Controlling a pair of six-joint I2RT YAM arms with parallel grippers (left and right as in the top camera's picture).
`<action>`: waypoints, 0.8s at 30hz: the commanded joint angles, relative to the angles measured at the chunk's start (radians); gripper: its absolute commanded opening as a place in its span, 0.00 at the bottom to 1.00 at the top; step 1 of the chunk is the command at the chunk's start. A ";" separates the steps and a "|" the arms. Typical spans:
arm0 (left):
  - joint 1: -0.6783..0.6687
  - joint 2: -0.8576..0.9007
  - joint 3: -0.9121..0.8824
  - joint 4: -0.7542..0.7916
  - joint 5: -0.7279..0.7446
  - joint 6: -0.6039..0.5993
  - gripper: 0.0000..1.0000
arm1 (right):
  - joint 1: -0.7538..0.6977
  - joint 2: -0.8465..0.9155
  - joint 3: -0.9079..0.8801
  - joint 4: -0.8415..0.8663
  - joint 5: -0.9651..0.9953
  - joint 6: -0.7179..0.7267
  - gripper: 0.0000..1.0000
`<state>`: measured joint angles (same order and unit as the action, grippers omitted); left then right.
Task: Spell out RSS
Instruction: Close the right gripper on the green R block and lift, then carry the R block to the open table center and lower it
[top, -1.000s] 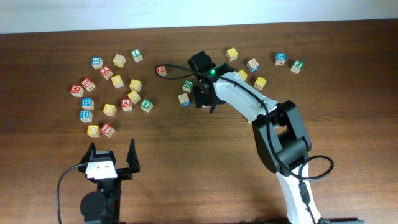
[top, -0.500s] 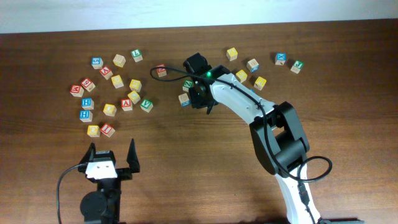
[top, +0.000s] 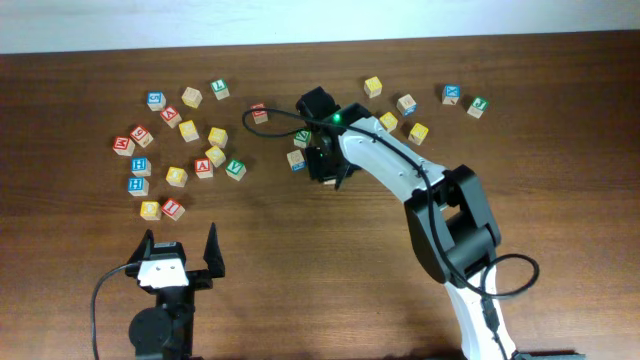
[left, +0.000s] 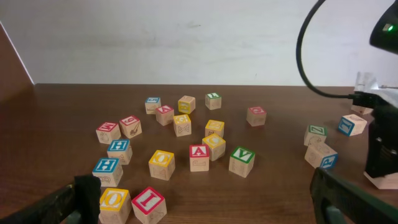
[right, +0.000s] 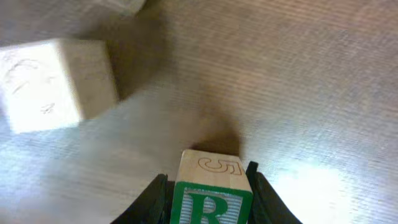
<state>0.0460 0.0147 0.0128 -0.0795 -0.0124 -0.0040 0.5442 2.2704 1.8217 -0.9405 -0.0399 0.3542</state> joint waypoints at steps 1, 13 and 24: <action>-0.004 -0.003 -0.004 -0.004 -0.003 -0.010 0.99 | 0.047 -0.103 0.017 -0.065 -0.065 0.069 0.26; -0.004 -0.003 -0.005 -0.004 -0.003 -0.010 0.99 | 0.257 -0.102 -0.011 -0.098 0.066 0.343 0.23; -0.004 -0.003 -0.004 -0.004 -0.003 -0.010 0.99 | 0.295 -0.088 -0.102 0.043 0.101 0.323 0.30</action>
<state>0.0460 0.0147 0.0128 -0.0795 -0.0124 -0.0040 0.8360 2.1815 1.7336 -0.9066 0.0357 0.6952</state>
